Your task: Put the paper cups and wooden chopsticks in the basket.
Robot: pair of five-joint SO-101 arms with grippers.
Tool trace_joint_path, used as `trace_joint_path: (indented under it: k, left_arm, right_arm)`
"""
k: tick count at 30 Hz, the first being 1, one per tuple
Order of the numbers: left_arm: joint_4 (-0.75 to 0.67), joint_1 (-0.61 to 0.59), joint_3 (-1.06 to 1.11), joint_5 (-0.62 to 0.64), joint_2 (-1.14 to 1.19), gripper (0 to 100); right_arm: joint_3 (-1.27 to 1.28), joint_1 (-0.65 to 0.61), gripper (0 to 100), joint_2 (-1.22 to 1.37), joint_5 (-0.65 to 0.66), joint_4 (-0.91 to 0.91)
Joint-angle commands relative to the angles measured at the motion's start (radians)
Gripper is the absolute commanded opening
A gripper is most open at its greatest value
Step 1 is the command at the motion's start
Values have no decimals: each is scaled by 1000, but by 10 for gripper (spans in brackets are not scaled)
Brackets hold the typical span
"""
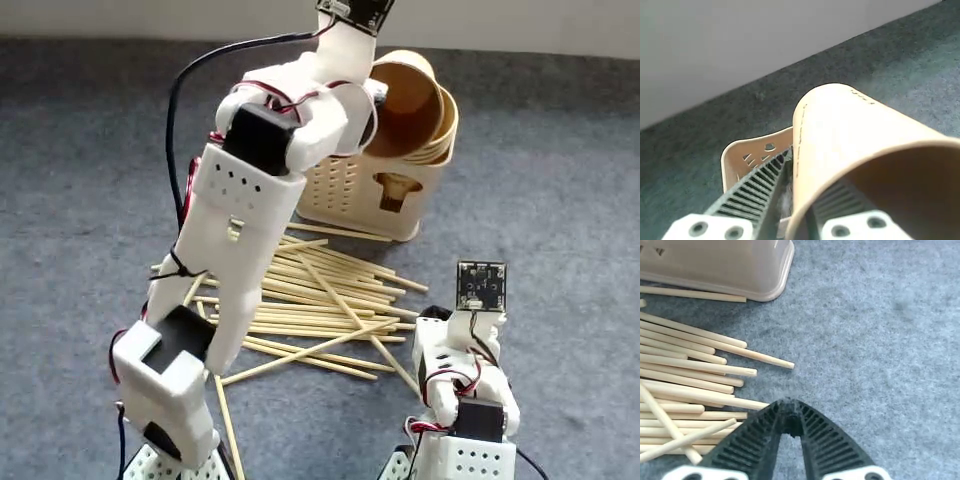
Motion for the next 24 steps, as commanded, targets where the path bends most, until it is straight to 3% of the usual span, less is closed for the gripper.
trace_joint_path:
  k: [1,9,16,24]
  left_arm:
    - [-14,51,-94,8,2,8]
    - [8,54,-64,8,5,127]
    - [5,54,-70,8,5,140]
    - [-170,54,-65,8,5,138]
  right_arm:
    - [107,10,5,-10,12,-21]
    - [107,10,5,-10,12,-21]
    - [107,10,5,-10,12,-21]
    - [107,10,5,-10,12,-21]
